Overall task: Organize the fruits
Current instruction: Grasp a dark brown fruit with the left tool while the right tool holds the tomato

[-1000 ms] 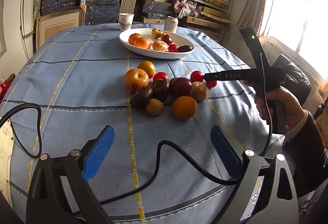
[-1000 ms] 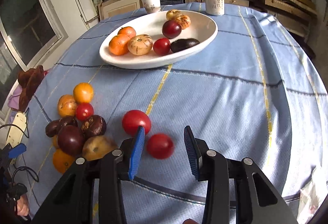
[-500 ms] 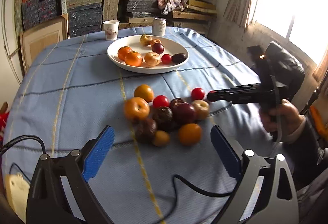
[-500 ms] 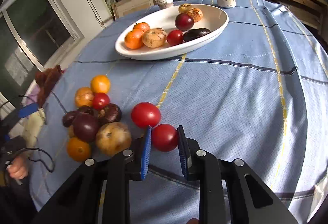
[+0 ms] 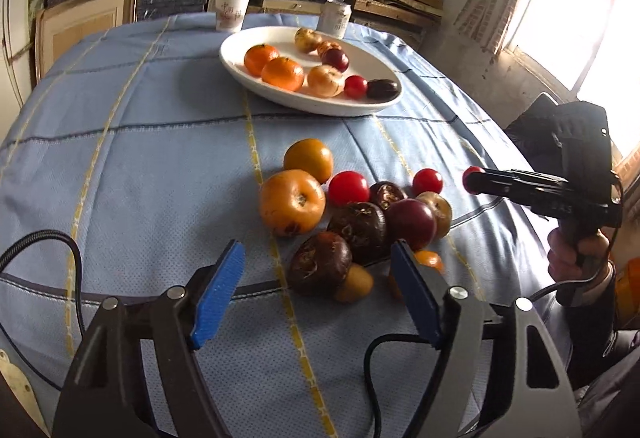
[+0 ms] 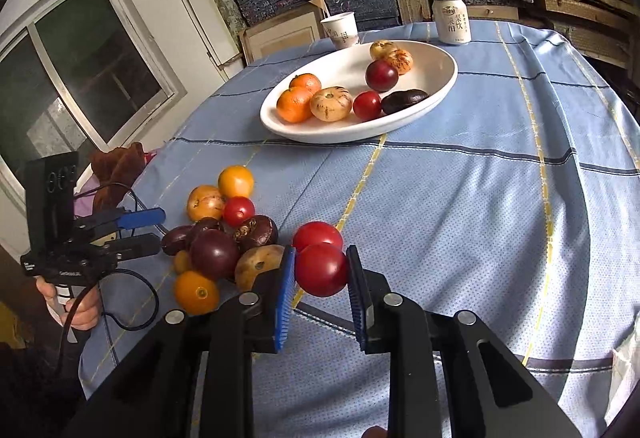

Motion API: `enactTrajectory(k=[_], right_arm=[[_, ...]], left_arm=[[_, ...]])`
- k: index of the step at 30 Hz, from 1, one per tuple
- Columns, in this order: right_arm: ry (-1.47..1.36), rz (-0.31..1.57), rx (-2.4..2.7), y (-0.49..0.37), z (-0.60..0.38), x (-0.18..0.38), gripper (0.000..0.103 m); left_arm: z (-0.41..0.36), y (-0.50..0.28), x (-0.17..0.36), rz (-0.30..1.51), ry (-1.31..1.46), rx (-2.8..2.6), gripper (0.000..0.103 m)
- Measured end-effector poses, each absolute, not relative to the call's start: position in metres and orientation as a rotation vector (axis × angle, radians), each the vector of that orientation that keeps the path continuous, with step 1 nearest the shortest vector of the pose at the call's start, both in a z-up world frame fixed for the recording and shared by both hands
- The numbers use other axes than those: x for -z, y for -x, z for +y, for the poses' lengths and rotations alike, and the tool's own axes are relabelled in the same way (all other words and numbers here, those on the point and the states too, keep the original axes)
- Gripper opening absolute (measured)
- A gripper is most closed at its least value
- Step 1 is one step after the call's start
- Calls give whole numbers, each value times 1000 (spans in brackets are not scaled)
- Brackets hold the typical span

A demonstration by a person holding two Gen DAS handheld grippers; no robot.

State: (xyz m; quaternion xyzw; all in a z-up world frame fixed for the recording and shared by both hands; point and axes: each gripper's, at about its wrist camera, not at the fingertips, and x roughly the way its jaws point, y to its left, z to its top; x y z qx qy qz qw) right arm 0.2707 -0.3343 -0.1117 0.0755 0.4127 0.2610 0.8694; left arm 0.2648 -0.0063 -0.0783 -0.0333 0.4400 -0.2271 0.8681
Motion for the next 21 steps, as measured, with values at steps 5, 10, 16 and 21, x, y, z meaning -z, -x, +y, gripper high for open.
enactTrajectory(k=[5,10,16,21], right_arm=[[-166,850,-552,-269,-336,109,26],[-160,841,-543,-268,-336,107,26],[-160,834,-545,-267,-336,106,26],[-148,816,-542,-263,-336,103,26]], left_arm=[[0,-277,97,1000,135,470,63],[1,-282,104,1028,182,508,60],[-2,-284,107,1042,207,548,51],[-9,-280,106,1040,223,565,38]])
